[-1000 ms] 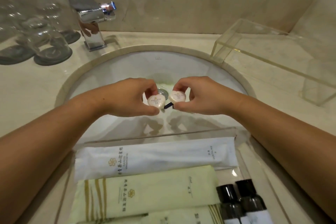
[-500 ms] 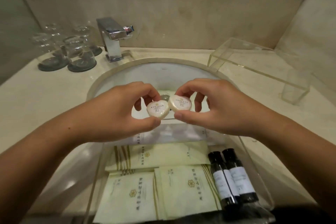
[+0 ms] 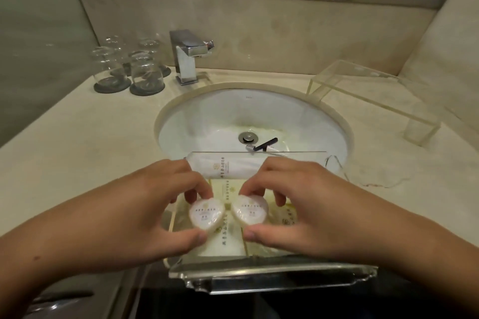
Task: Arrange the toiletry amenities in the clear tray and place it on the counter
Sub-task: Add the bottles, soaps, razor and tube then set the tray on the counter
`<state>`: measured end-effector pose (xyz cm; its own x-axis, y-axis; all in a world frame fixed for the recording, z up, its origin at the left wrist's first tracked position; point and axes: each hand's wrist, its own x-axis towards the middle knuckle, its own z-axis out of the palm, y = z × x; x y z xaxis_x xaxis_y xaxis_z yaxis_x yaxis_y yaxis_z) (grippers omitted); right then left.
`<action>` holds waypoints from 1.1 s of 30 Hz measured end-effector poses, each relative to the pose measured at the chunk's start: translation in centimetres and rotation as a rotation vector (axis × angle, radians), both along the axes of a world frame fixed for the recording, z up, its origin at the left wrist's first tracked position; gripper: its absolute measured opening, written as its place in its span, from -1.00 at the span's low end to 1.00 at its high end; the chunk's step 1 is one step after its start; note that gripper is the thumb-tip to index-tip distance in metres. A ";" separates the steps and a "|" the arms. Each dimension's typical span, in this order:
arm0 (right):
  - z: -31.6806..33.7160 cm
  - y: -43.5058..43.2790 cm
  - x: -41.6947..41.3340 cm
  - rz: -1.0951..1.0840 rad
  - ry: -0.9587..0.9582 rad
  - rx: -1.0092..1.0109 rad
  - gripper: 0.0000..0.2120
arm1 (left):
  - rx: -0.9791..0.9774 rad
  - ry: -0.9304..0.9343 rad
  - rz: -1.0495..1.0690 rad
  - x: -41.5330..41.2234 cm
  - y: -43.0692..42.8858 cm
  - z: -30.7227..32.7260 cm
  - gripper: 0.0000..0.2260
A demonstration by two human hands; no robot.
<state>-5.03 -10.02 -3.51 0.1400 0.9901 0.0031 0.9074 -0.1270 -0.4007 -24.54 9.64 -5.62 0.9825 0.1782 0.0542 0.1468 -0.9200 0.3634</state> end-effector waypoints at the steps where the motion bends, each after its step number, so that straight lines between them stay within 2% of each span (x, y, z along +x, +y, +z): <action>1: 0.0 -0.1 -0.6 0.006 -0.012 -0.030 -0.51 | -0.001 0.007 -0.002 -0.4 -0.2 -0.2 -0.60; 10: -0.8 0.8 -2.3 0.000 0.001 -0.135 -0.37 | -0.058 0.029 -0.034 -2.0 -0.2 -0.6 -0.52; 19: -0.5 0.8 -2.7 0.005 0.003 -0.155 -0.47 | -0.065 0.004 -0.044 -1.8 -0.7 -0.8 -0.65; 24: -0.9 1.2 -2.6 -0.017 0.040 -0.132 -0.48 | -0.138 0.016 -0.033 -1.8 -0.5 -1.0 -0.63; 33: -0.1 1.1 -2.3 -0.046 0.109 -0.165 -0.45 | -0.153 0.024 -0.015 -1.9 -0.4 -0.9 -0.58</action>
<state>-7.33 -8.91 -3.62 0.1755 0.9685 -0.1766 0.8517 -0.2393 -0.4663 -26.47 9.19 -6.55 0.9857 0.1682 0.0040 0.1441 -0.8564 0.4957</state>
